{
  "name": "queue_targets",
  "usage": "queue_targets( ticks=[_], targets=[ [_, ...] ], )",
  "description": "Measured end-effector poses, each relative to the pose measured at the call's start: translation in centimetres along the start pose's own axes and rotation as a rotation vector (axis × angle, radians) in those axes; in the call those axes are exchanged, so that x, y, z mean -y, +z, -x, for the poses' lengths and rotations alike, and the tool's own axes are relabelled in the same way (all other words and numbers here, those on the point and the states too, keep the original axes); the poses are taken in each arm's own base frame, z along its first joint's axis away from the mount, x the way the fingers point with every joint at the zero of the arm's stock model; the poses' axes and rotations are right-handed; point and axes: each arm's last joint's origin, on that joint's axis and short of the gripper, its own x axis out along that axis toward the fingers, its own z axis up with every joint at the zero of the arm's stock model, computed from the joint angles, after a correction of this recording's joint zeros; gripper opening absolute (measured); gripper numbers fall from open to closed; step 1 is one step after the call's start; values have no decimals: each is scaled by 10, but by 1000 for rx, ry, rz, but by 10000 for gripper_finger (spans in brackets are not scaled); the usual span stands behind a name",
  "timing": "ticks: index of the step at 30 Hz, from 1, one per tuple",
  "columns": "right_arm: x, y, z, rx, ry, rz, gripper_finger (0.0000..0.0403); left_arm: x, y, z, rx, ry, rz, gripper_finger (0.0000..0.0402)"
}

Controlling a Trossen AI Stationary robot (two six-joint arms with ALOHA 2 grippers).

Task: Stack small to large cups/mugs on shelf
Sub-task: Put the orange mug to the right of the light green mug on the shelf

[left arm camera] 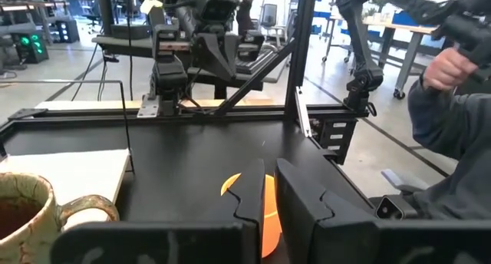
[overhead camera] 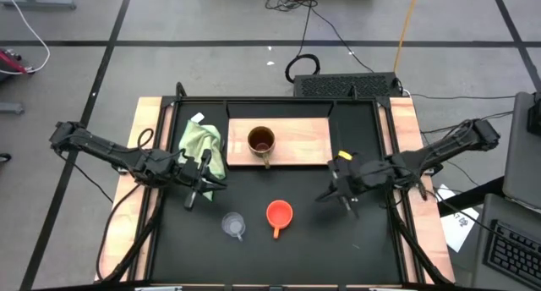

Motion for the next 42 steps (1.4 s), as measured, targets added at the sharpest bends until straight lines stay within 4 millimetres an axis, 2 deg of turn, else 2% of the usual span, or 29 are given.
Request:
queue_targets(
  ticks=[10,20,28,31,37,42],
  targets=[
    [-4,-34,25,146,7,10,1,0,-1,0,-9,-6,-7,33],
    [-2,-79,32,252,-13,1,0,0,-1,0,-8,-8,-49,33],
    [-2,-95,34,277,-10,-25,0,-5,-4,-5,-24,113,-7,33],
    [-2,-96,34,273,-10,-25,0,-9,-5,-11,-54,117,27,33],
    [-2,-96,34,273,-10,-25,0,-11,14,-36,-165,100,26,34],
    [-2,-96,34,273,-10,-25,0,-14,30,-64,-275,115,-20,65]
  ],
)
